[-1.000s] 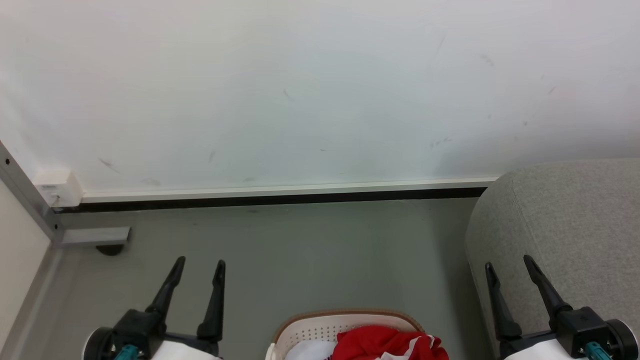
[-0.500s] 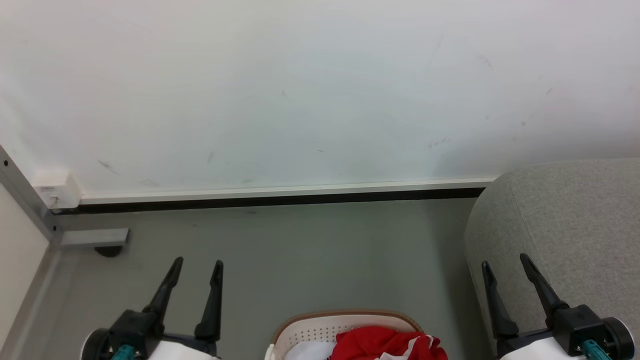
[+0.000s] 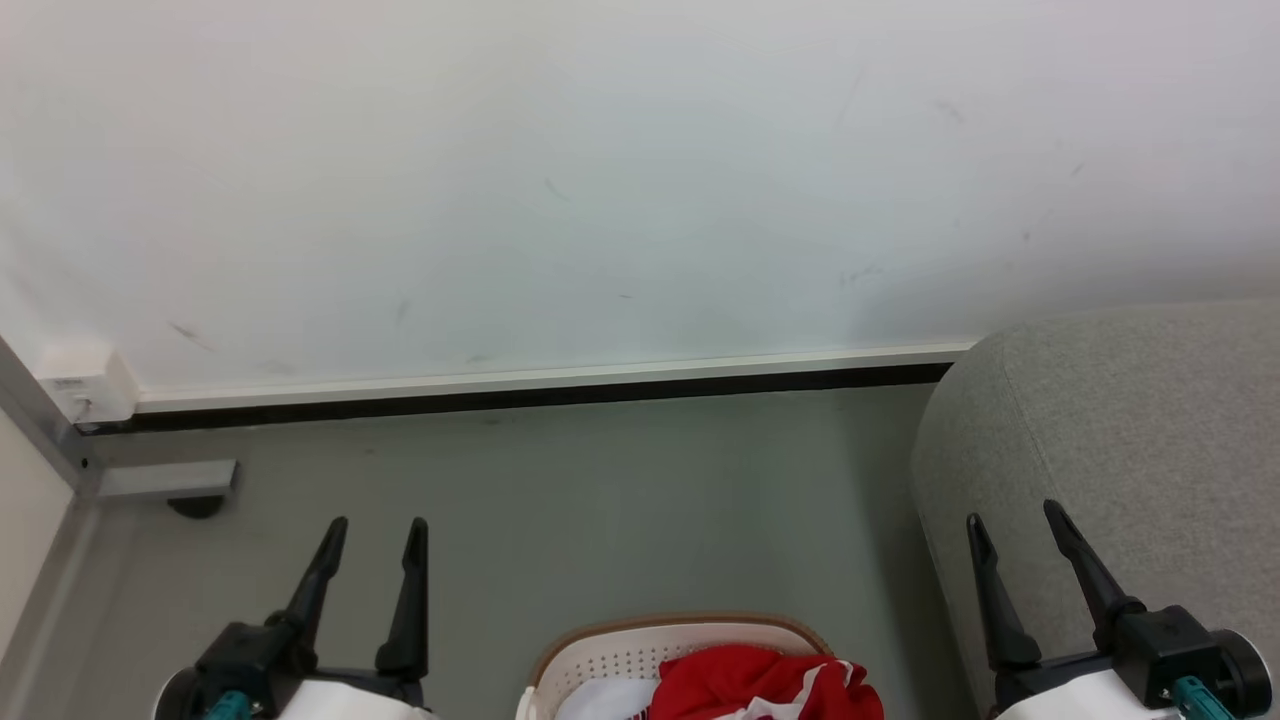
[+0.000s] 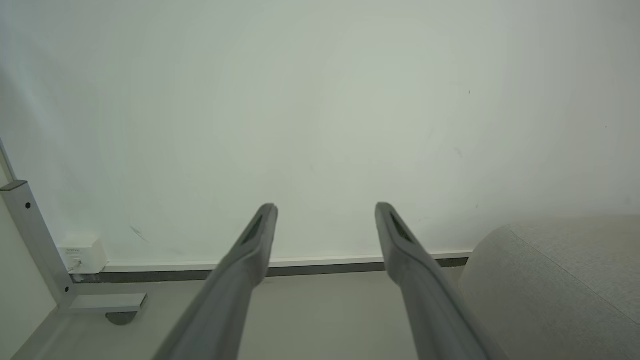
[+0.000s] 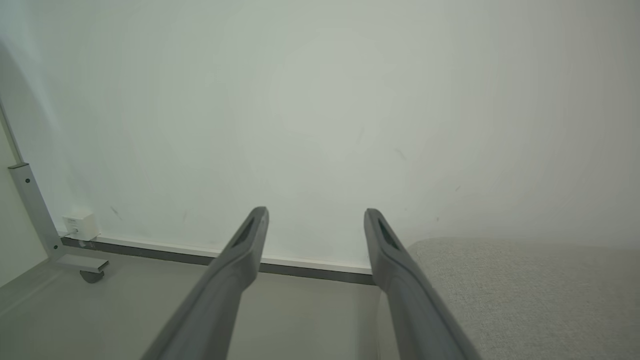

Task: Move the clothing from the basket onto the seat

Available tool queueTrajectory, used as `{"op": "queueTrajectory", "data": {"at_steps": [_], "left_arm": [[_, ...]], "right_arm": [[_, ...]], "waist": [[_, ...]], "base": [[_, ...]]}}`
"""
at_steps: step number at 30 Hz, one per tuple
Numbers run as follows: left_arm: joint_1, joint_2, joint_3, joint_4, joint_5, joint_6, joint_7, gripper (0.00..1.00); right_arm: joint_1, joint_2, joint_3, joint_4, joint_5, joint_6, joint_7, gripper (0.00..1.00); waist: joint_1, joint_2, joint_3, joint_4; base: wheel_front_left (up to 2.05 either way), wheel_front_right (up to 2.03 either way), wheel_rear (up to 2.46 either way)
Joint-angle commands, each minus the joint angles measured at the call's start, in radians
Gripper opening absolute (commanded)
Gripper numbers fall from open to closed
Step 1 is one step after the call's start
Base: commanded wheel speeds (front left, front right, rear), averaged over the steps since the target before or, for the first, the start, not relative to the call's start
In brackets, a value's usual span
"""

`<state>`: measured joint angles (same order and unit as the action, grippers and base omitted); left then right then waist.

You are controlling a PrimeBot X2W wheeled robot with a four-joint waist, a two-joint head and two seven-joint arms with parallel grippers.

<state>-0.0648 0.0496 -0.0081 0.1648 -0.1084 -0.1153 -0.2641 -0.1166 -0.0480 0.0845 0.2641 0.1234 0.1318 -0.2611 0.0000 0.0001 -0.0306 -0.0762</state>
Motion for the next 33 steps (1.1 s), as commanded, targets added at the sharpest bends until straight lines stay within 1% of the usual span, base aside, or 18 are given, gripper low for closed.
{"op": "queueTrajectory", "data": {"at_steps": [1, 7, 12, 17, 19, 25, 27, 33], "left_arm": [[-0.004, 0.002, 0.0, 0.006, -0.01, -0.004, -0.001, 1.0], [-0.014, 0.002, -0.022, 0.022, -0.014, -0.007, -0.001, 1.0], [-0.036, 0.003, -0.048, 0.054, -0.005, -0.013, -0.001, 1.0], [-0.077, 0.031, -0.097, 0.125, 0.016, -0.016, -0.001, 1.0], [-0.101, 0.047, -0.127, 0.163, 0.02, -0.014, -0.001, 1.0], [-0.192, 0.116, -0.268, 0.314, 0.007, -0.015, 0.001, 1.0], [-0.227, 0.131, -0.308, 0.369, -0.007, -0.015, 0.01, 1.0], [-0.33, 0.175, -0.454, 0.503, -0.03, -0.015, 0.072, 1.0]], "right_arm": [[-0.006, -0.001, -0.006, -0.005, 0.01, -0.002, -0.003, 1.0], [-0.009, -0.001, -0.011, -0.028, 0.06, -0.002, -0.003, 1.0], [-0.019, -0.001, -0.013, -0.047, 0.085, -0.002, -0.003, 1.0], [-0.032, -0.001, -0.004, -0.072, 0.099, -0.002, -0.003, 1.0], [-0.038, -0.001, -0.003, -0.086, 0.103, -0.002, -0.003, 1.0], [-0.061, -0.001, -0.006, -0.117, 0.121, -0.002, -0.003, 1.0], [-0.07, -0.001, -0.006, -0.128, 0.128, -0.002, -0.003, 1.0], [-0.093, -0.001, 0.006, -0.16, 0.164, -0.002, -0.003, 1.0]], "waist": [[0.0, -0.0001, 0.005, -0.007], [0.0, -0.0001, 0.031, -0.048], [0.0, -0.0001, 0.069, -0.097], [0.0, -0.0001, 0.135, -0.151], [0.0, -0.0001, 0.163, -0.171], [0.0, -0.0001, 0.241, -0.229], [0.0, -0.0001, 0.265, -0.247], [0.0, -0.0001, 0.347, -0.297]], "base": [[0.0, 0.0, 0.0], [0.0, 0.0, 0.0], [0.0, 0.0, 0.0], [0.0, 0.0, 0.0], [0.0, 0.0, 0.0], [0.0, 0.0, 0.0], [0.0, 0.0, 0.0], [0.0, 0.0, 0.0]]}}
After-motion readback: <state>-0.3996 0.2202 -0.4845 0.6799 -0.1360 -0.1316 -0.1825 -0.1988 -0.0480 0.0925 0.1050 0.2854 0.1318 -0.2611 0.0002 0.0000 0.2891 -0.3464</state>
